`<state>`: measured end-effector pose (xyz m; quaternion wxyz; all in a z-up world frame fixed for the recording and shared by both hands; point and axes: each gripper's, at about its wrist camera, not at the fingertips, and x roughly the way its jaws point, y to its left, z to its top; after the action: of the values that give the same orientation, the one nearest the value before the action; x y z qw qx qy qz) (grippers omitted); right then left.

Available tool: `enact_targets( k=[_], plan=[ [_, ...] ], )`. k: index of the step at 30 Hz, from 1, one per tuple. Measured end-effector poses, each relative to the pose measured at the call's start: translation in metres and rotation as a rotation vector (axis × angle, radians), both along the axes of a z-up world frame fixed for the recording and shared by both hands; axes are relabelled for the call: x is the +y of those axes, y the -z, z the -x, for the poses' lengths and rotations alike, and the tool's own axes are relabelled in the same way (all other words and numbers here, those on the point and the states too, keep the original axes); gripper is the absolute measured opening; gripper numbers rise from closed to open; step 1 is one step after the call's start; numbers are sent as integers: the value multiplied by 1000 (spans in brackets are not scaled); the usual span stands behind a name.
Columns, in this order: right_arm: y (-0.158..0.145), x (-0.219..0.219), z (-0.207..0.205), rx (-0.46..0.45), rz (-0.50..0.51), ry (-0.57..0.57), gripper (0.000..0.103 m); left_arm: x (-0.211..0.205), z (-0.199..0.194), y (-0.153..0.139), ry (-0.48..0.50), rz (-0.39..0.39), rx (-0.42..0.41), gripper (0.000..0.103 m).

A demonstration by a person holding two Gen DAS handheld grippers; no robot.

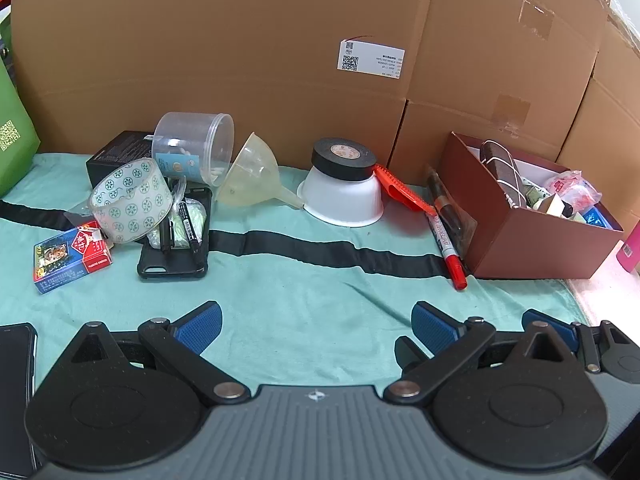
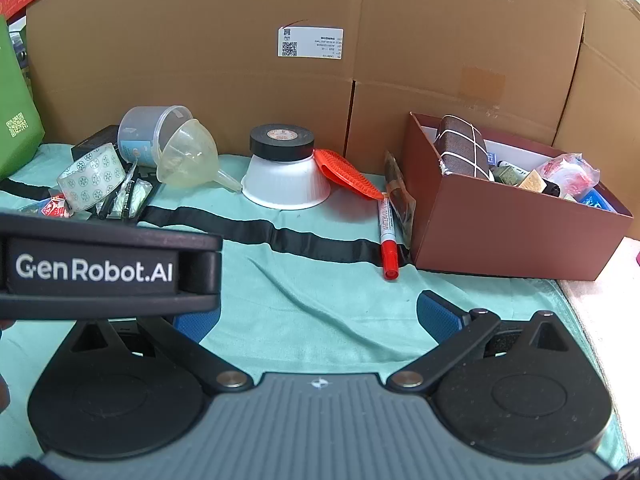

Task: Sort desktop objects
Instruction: 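Move the right tool toward the black markers beside the phone case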

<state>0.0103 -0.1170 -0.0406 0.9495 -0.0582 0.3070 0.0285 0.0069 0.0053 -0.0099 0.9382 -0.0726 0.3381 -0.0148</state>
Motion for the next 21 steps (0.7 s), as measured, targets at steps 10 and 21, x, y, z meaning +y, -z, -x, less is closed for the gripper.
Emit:
enact_targets(
  k=[10,21],
  plan=[
    [3,6,-7,14,9,-16,101,11,-8,6,-14,16,17,103],
    [11,25,-27,24,-9,-105,101,55,-17,17,-65,102,60,103]
  ],
)
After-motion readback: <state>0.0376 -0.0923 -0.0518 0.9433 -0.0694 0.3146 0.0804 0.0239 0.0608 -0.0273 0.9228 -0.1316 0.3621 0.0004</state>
